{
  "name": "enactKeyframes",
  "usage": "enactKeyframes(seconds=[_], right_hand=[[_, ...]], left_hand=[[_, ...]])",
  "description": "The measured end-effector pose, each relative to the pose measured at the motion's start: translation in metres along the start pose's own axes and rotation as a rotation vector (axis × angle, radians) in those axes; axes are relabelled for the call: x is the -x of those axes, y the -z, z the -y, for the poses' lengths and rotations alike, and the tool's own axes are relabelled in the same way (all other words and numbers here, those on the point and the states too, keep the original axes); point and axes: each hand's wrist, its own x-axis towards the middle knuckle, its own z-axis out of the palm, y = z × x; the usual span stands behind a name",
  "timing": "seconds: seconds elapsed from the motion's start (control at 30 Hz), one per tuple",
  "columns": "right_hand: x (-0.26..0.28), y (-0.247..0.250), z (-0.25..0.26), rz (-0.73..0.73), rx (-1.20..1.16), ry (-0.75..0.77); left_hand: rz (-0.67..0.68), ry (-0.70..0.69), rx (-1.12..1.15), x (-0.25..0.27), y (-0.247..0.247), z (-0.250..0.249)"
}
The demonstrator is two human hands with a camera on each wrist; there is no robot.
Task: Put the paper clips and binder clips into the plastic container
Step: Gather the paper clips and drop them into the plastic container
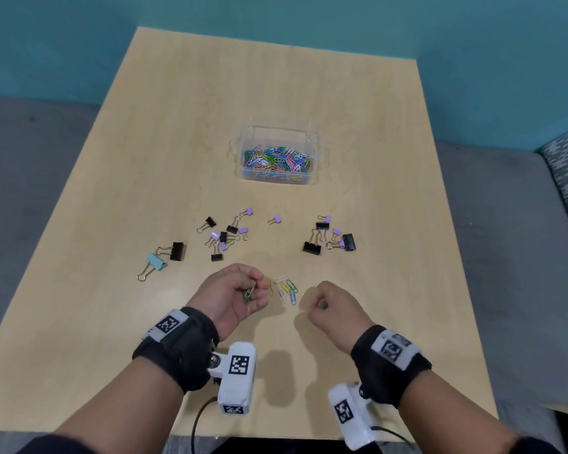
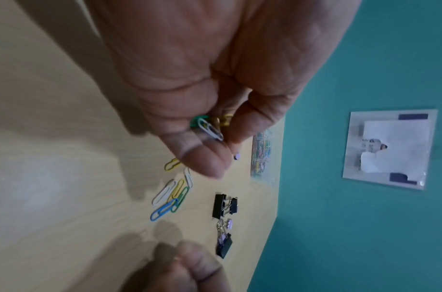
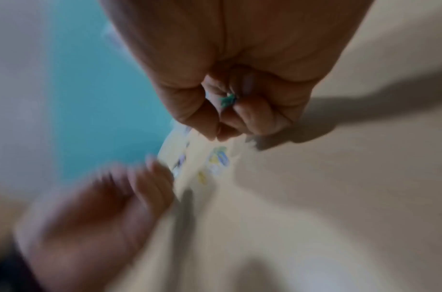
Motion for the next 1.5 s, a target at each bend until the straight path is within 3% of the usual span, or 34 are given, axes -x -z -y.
enactKeyframes(seconds=[0.07, 0.13, 0.23, 0.3, 0.43, 0.5, 0.6, 0.7, 0.77, 0.83, 0.97, 1.03, 1.13, 1.2, 1.3, 1.37, 1.43, 1.5], right_hand=[[0.000, 0.007, 0.003, 0.030, -0.576, -0.155], [-0.001, 0.014, 0.011, 0.047, -0.946, -0.253], [-0.005, 0.016, 0.026, 0.045, -0.959, -0.314], [-0.011, 0.012, 0.033, 0.017, -0.726, -0.307], [-0.021, -0.001, 0.038, -0.025, 0.172, -0.011], [-0.022, -0.007, 0.038, -0.014, 0.420, 0.061], [-0.026, -0.012, 0.042, -0.034, 0.550, 0.127], [-0.032, -0.013, 0.044, -0.014, 0.583, 0.103], [-0.035, -0.014, 0.044, 0.002, 0.621, 0.105], [-0.036, -0.016, 0.043, -0.001, 0.637, 0.123], [-0.033, -0.008, 0.040, 0.003, 0.487, 0.099], [-0.030, 0.002, 0.036, 0.002, 0.086, -0.013], [-0.021, 0.018, 0.031, 0.079, -0.735, -0.215], [-0.020, 0.024, 0.031, 0.107, -0.942, -0.275], [-0.025, 0.022, 0.040, 0.069, -0.815, -0.342], [-0.031, 0.016, 0.042, 0.016, -0.531, -0.318], [-0.035, 0.009, 0.042, -0.007, -0.091, -0.142], [-0.036, 0.000, 0.043, -0.006, 0.283, -0.022]], left_hand=[[-0.119, -0.030, -0.200, -0.008, -0.002, 0.005], [-0.240, -0.117, -0.663, -0.016, -0.007, 0.010], [-0.316, -0.229, -1.319, -0.022, -0.018, 0.017], [-0.337, -0.257, -1.447, -0.026, -0.026, 0.022], [-0.342, -0.263, -1.511, -0.033, -0.029, 0.027], [-0.318, -0.252, -1.552, -0.035, -0.030, 0.025], [-0.262, -0.251, -1.611, -0.035, -0.030, 0.024], [-0.212, -0.301, -1.616, -0.026, -0.029, 0.026], [-0.197, -0.304, -1.500, -0.019, -0.026, 0.025], [-0.218, -0.256, -1.218, -0.015, -0.020, 0.022], [-0.122, -0.108, -0.369, -0.010, -0.004, 0.013], [-0.041, -0.065, -0.169, -0.008, 0.001, 0.008], [0.007, -0.078, -0.067, -0.010, 0.000, 0.002], [-0.042, -0.098, -0.106, -0.016, -0.005, 0.000], [-0.146, -0.175, -0.434, -0.030, -0.014, 0.001], [-0.178, -0.283, -0.829, -0.037, -0.022, 0.001], [-0.173, -0.365, -1.252, -0.039, -0.029, 0.003], [-0.151, -0.416, -1.531, -0.042, -0.031, 0.006]])
